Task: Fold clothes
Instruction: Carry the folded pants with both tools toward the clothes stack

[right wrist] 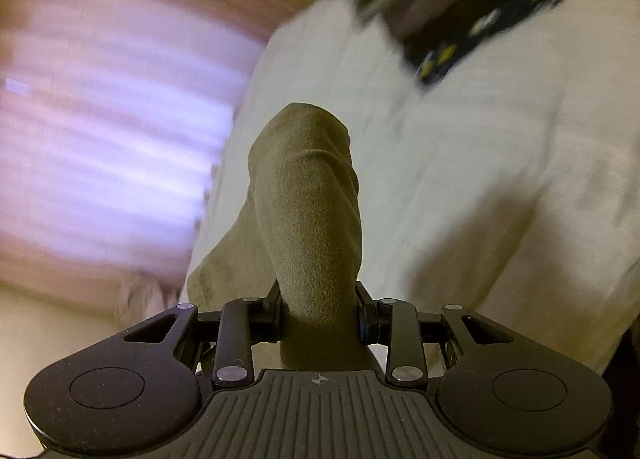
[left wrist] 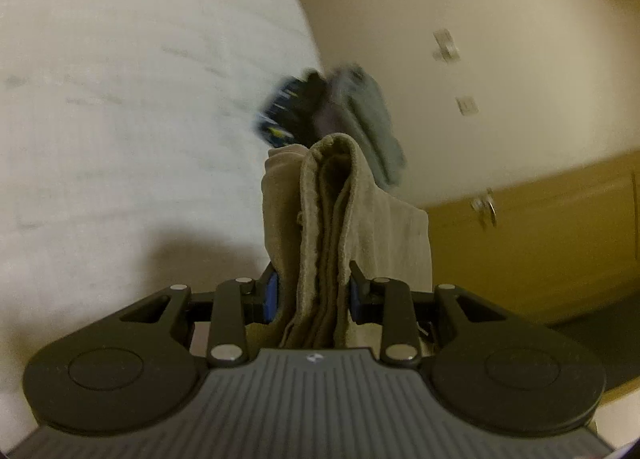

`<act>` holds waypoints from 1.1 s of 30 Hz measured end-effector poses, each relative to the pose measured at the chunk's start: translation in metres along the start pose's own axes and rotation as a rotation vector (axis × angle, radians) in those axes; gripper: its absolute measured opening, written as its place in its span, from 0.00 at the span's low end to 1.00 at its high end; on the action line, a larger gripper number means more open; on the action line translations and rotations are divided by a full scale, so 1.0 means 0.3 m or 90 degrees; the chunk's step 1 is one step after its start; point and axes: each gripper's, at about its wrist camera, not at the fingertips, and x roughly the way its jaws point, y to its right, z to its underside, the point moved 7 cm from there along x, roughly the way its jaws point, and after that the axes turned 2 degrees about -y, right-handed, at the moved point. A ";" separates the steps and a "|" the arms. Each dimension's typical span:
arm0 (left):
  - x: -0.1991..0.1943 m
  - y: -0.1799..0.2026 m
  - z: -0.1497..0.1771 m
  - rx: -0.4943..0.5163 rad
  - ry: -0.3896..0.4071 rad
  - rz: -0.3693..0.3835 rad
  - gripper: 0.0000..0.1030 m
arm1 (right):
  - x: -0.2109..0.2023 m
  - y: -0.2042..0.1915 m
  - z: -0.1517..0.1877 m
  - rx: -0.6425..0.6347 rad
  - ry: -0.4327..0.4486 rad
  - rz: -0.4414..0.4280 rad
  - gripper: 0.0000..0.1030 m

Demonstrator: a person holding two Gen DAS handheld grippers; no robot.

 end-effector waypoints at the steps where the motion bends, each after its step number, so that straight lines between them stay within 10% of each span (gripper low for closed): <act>1: 0.061 0.048 -0.027 0.005 -0.007 0.004 0.27 | -0.038 0.025 -0.053 0.008 0.017 0.003 0.30; 18: 1.025 0.657 -0.806 0.072 0.031 0.019 0.27 | -0.108 0.189 -1.212 0.004 0.118 -0.026 0.31; 31: 1.291 0.570 -1.059 0.041 0.036 -0.072 0.31 | 0.146 0.356 -1.534 0.037 0.075 -0.014 0.32; 33: 1.302 0.531 -1.076 0.024 0.041 -0.092 0.32 | 0.183 0.382 -1.557 0.020 0.068 0.006 0.47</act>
